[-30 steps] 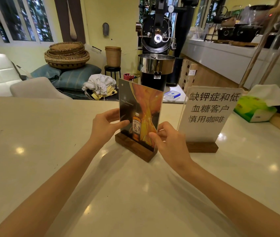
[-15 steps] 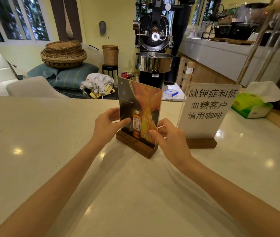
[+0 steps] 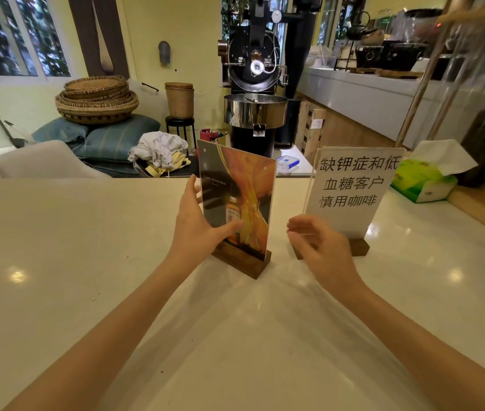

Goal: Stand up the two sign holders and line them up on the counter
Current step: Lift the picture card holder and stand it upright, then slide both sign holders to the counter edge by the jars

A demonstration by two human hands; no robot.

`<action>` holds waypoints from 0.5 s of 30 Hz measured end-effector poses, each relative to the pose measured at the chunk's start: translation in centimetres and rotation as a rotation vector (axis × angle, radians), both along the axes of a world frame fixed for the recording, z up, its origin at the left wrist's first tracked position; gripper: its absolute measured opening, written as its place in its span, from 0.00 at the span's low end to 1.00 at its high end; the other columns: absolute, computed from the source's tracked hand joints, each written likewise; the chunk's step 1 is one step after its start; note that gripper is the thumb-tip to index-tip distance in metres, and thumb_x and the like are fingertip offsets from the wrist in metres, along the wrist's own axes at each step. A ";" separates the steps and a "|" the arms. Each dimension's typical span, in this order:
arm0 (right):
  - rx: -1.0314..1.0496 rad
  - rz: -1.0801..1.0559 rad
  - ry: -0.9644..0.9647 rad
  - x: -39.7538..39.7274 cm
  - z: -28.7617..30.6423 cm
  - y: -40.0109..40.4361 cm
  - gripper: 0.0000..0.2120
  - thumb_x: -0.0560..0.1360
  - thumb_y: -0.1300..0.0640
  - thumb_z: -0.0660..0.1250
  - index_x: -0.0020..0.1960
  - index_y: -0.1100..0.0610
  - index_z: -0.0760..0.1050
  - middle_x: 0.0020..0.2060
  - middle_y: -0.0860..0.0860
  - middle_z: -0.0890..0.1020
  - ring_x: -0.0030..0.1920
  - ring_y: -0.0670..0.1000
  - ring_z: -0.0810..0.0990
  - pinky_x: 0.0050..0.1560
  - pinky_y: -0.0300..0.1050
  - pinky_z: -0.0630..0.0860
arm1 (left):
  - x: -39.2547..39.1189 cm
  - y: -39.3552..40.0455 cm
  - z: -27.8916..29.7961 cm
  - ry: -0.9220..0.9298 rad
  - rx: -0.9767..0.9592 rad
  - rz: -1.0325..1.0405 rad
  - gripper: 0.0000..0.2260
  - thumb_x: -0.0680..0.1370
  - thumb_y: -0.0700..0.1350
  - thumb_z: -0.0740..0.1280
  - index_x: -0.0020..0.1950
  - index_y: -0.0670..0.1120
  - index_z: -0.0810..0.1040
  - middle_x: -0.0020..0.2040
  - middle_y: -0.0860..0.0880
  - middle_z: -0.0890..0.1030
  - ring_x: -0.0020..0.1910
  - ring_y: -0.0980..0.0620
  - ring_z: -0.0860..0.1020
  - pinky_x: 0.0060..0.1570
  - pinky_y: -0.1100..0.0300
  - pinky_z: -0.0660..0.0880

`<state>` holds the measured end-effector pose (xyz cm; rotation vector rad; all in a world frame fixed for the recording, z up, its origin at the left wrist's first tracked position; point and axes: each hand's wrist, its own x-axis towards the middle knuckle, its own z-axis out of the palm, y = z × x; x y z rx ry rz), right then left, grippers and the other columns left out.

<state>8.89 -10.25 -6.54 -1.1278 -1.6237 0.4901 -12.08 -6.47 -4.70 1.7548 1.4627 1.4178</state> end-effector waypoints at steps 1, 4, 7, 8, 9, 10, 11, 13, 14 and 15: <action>0.027 -0.074 0.056 0.9 -0.3 -0.1 0.08 0.71 0.60 0.68 0.48 0.50 0.75 0.42 0.47 0.80 0.45 0.44 0.80 0.43 0.28 0.75 | 0.0 0.0 -0.3 -0.004 -0.017 0.000 0.51 0.59 0.53 0.77 0.72 0.53 0.48 0.72 0.47 0.63 0.69 0.49 0.64 0.67 0.50 0.65; 0.040 -0.348 0.240 4.1 -0.8 0.2 0.09 0.70 0.61 0.69 0.48 0.53 0.73 0.45 0.51 0.79 0.44 0.48 0.79 0.39 0.28 0.74 | -0.1 0.1 -1.1 -0.001 -0.059 -0.004 0.53 0.59 0.53 0.77 0.72 0.53 0.45 0.73 0.45 0.60 0.70 0.47 0.63 0.68 0.46 0.64; -0.001 -0.563 0.354 7.0 -0.6 1.5 0.17 0.70 0.61 0.69 0.56 0.54 0.68 0.53 0.53 0.77 0.50 0.51 0.77 0.44 0.33 0.73 | -0.2 0.3 -1.9 0.025 -0.076 -0.013 0.52 0.59 0.52 0.77 0.72 0.52 0.47 0.72 0.44 0.61 0.68 0.47 0.65 0.66 0.49 0.66; -0.029 -0.585 0.369 7.7 -0.5 1.9 0.21 0.69 0.61 0.69 0.59 0.54 0.67 0.56 0.53 0.75 0.53 0.50 0.76 0.48 0.37 0.73 | -0.3 0.4 -2.1 0.032 -0.073 -0.015 0.51 0.59 0.53 0.77 0.72 0.53 0.47 0.71 0.44 0.61 0.68 0.48 0.65 0.66 0.49 0.66; -0.070 -0.578 0.363 8.3 -0.4 2.3 0.23 0.69 0.61 0.70 0.61 0.55 0.66 0.58 0.53 0.74 0.55 0.50 0.74 0.51 0.39 0.73 | -0.4 0.5 -2.2 0.037 -0.068 -0.019 0.51 0.59 0.53 0.77 0.72 0.53 0.48 0.71 0.45 0.61 0.68 0.48 0.65 0.66 0.49 0.67; -0.121 -0.541 0.352 8.8 -0.4 2.7 0.25 0.69 0.61 0.70 0.62 0.55 0.65 0.59 0.52 0.73 0.56 0.50 0.73 0.53 0.42 0.72 | -0.5 0.6 -2.3 0.045 -0.064 -0.025 0.50 0.59 0.53 0.77 0.72 0.53 0.49 0.71 0.45 0.62 0.67 0.48 0.65 0.66 0.49 0.67; -0.175 -0.476 0.353 9.2 -0.4 2.9 0.25 0.69 0.61 0.70 0.63 0.55 0.65 0.59 0.51 0.73 0.57 0.50 0.72 0.54 0.43 0.72 | -0.6 0.7 -2.3 0.053 -0.063 -0.029 0.50 0.59 0.54 0.77 0.72 0.53 0.49 0.71 0.45 0.62 0.67 0.48 0.65 0.65 0.49 0.67; -0.267 -0.319 0.392 9.8 -0.2 3.4 0.23 0.69 0.61 0.70 0.61 0.53 0.67 0.58 0.50 0.75 0.57 0.49 0.74 0.53 0.43 0.72 | -0.5 0.8 -2.3 0.067 -0.064 -0.038 0.50 0.59 0.54 0.77 0.71 0.53 0.49 0.71 0.45 0.64 0.67 0.48 0.66 0.65 0.49 0.68; -0.299 -0.256 0.404 10.1 -0.1 3.5 0.22 0.68 0.60 0.70 0.60 0.53 0.69 0.57 0.49 0.76 0.56 0.49 0.74 0.52 0.42 0.72 | -0.5 0.8 -2.3 0.068 -0.064 -0.044 0.49 0.59 0.54 0.77 0.71 0.53 0.50 0.70 0.46 0.65 0.66 0.48 0.67 0.65 0.47 0.69; -0.318 -0.209 0.402 10.3 0.0 3.6 0.21 0.68 0.60 0.70 0.59 0.53 0.70 0.56 0.48 0.77 0.56 0.49 0.75 0.51 0.41 0.72 | -0.4 0.8 -2.3 0.066 -0.063 -0.051 0.48 0.59 0.53 0.77 0.71 0.53 0.51 0.70 0.46 0.66 0.66 0.49 0.67 0.64 0.46 0.69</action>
